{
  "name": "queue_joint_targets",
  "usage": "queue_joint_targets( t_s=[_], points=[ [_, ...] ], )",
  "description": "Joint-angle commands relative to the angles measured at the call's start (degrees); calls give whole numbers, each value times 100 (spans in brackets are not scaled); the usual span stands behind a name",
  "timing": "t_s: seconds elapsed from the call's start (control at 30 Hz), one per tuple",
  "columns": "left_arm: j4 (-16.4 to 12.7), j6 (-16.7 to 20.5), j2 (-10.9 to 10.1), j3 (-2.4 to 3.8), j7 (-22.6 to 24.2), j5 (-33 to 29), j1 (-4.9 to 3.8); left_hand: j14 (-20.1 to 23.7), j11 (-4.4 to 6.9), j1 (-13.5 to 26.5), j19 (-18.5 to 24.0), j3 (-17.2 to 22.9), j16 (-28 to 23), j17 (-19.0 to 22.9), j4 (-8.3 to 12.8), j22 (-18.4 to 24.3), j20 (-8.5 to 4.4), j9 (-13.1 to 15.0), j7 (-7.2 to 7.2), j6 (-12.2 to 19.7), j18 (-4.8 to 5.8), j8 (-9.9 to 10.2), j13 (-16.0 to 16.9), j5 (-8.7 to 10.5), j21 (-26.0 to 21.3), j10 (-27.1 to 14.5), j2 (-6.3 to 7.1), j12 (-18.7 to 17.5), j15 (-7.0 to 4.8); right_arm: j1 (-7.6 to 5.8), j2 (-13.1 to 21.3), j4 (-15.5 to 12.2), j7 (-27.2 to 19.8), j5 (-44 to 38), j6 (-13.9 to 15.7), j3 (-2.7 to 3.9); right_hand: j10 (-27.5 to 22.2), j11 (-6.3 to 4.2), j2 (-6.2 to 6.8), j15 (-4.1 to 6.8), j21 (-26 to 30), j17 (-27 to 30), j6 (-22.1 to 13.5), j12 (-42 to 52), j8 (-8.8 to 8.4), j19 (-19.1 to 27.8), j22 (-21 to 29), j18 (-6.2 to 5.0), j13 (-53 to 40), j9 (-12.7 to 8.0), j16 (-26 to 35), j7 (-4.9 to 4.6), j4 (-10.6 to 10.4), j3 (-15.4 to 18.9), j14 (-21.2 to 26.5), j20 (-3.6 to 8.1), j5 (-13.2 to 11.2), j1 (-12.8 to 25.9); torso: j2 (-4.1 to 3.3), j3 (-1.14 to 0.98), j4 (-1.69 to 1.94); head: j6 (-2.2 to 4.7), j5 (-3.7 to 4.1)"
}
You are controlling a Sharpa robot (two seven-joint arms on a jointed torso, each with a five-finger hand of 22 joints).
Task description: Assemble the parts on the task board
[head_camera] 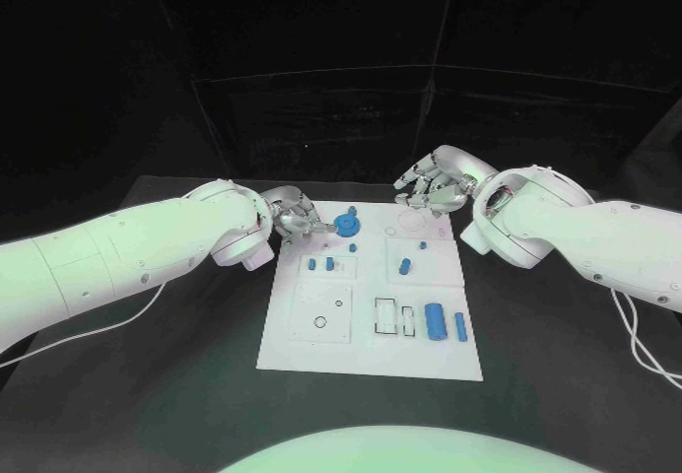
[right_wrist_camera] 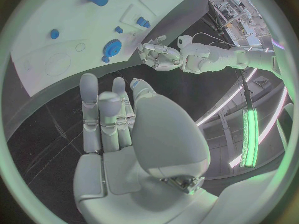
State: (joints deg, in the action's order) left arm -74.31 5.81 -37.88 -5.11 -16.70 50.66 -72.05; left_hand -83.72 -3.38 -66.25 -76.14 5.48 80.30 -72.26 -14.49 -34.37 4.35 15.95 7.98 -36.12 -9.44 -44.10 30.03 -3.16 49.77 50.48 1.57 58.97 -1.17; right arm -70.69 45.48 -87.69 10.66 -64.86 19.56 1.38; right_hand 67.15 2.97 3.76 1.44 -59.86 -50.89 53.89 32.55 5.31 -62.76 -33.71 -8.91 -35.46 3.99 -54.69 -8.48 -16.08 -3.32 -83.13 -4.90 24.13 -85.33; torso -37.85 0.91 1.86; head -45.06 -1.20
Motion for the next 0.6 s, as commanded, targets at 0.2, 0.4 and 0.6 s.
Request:
queue_joint_targets(
  t_s=[0.2,0.4,0.6],
  points=[
    [57,523,229,-123,2394,640,-4,1718,-263,-1705,844,1181,-2157,2936,1189,799,232,-624,228,-282,-70,644,-1182,-25,-1073,-750,64,-1522,174,-9,-24,10,-50,3,-7,3,-26,15,4,-13,19,6,50,-31,1,36,6,-95,6,-5,20,-4,-19,-3,10,-4,33,55,-9,6,-13,48,42],
    [179,563,424,-298,2631,1759,0,1365,-237,-1522,615,1659,-1952,2962,1560,815,178,-1215,144,-1001,-106,1530,-2058,-26,-1061,-223,498,-2335,177,-9,-43,19,-53,3,-13,3,-27,15,5,-14,25,-11,50,-31,1,33,8,-95,12,-5,10,-4,-21,-7,6,-4,37,56,-3,-3,-8,80,74],
    [333,520,610,-377,2420,2614,1,686,-202,-1333,264,1645,-1147,2002,1633,763,157,-1236,91,-1165,-109,1850,-2321,-31,-920,-77,648,-2596,157,-9,-60,25,-53,3,-21,3,-27,15,5,-14,25,-11,50,-31,1,33,8,-95,12,-5,10,-4,-21,-7,6,-4,37,56,-5,2,-3,97,96]
  ],
)
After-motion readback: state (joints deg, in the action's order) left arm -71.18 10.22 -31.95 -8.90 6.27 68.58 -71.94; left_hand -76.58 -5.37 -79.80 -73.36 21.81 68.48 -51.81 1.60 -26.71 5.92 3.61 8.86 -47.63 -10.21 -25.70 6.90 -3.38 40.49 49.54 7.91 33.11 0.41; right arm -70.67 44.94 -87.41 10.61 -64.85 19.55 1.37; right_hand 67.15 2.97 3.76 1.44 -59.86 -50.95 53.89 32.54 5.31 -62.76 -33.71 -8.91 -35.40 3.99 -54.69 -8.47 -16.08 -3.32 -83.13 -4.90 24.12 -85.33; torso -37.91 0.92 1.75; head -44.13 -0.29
